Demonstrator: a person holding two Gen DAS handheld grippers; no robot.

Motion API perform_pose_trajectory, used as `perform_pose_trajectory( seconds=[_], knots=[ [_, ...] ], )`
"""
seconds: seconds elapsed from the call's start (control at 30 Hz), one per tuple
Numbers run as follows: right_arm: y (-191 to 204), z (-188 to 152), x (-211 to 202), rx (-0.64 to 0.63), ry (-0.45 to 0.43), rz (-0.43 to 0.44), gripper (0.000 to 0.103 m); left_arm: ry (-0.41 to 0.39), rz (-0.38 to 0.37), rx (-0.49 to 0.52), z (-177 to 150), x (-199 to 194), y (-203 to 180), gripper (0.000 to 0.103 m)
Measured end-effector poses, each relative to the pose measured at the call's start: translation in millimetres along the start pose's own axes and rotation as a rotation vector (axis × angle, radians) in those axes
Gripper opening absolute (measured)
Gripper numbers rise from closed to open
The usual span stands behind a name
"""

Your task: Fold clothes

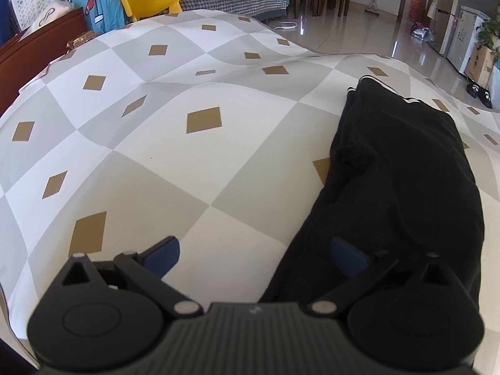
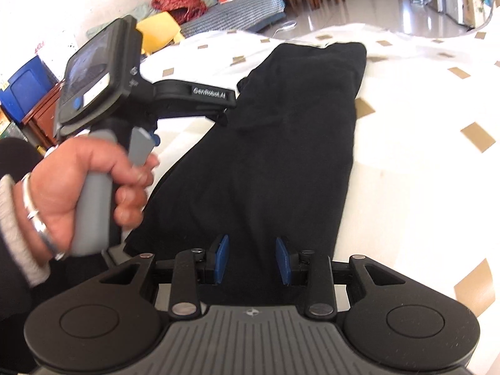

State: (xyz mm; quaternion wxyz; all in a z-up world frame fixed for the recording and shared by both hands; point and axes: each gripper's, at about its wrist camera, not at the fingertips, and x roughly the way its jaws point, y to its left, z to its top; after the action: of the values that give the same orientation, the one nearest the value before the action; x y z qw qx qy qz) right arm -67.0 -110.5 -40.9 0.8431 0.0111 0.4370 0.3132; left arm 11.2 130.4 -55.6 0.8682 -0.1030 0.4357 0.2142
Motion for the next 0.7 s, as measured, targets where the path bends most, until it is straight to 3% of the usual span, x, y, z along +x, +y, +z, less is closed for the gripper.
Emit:
perform_pose_trajectory(
  seconds=[0.27,0.4,0.7],
  knots=[
    [8.4,-5.5,9.8,-0.075,0.047,-0.036,0.035,-0.012,-0.146,0.166,-22.8,-21.5,-33.7,0.103],
    [12.9,-8.7,8.2,-0.109,0.064,-0.046,0.037,0.028,-0.190,0.229,-34.9,-18.4,-43.9,0.103],
    [17.1,-7.9,9.6,-0.120,0.096,-0.052,0.041,0.045,-0.181,0.259,-48.3,-12.4,-43.1,0.103]
  ],
)
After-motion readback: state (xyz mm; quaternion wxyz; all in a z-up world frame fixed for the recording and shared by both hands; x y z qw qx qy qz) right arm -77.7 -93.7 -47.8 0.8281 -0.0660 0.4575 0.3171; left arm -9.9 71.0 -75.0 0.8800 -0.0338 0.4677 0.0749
